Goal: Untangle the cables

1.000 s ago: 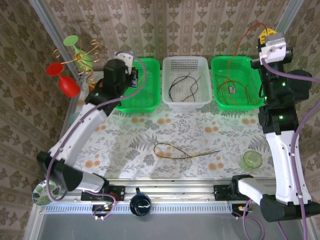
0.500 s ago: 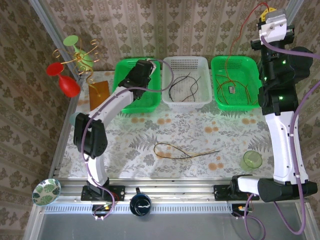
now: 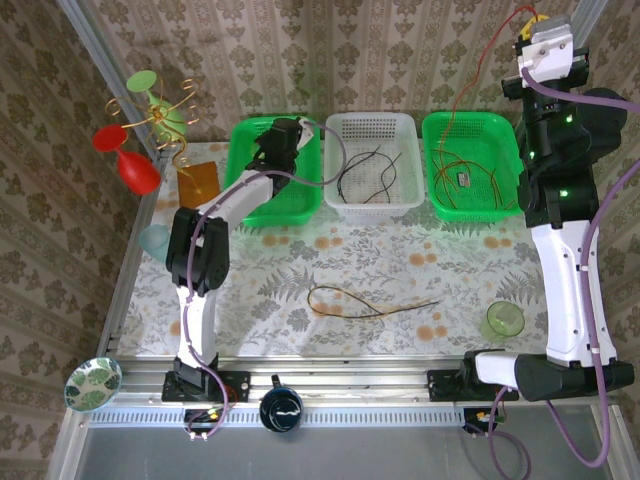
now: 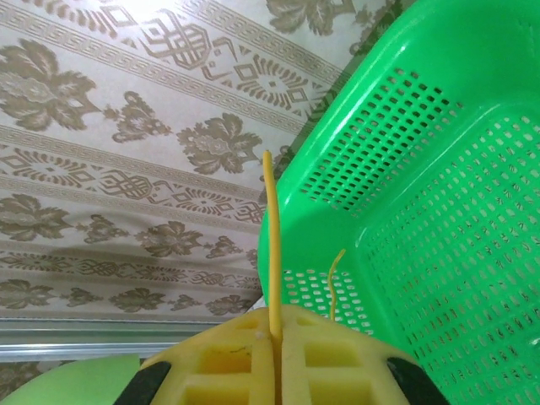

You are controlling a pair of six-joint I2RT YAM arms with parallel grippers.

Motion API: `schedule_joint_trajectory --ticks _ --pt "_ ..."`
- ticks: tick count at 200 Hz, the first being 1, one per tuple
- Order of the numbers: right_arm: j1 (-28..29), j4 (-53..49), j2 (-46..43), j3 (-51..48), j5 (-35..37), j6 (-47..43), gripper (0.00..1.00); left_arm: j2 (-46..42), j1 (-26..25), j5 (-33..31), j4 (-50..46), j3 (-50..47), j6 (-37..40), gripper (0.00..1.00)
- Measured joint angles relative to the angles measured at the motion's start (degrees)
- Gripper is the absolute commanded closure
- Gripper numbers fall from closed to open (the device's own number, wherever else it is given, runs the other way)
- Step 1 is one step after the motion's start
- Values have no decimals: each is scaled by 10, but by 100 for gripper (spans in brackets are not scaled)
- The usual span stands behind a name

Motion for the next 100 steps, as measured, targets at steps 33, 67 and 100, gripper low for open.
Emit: schedule_joint_trajectory --ticks 33,67,100 --pt "-1 -5 1 4 -1 0 100 7 4 11 45 -34 21 85" --pt "-1 -10 5 10 -3 0 100 8 -1 14 61 -93 28 71" --pt "-1 -15 15 17 -5 3 100 7 -4 17 55 -107 6 42"
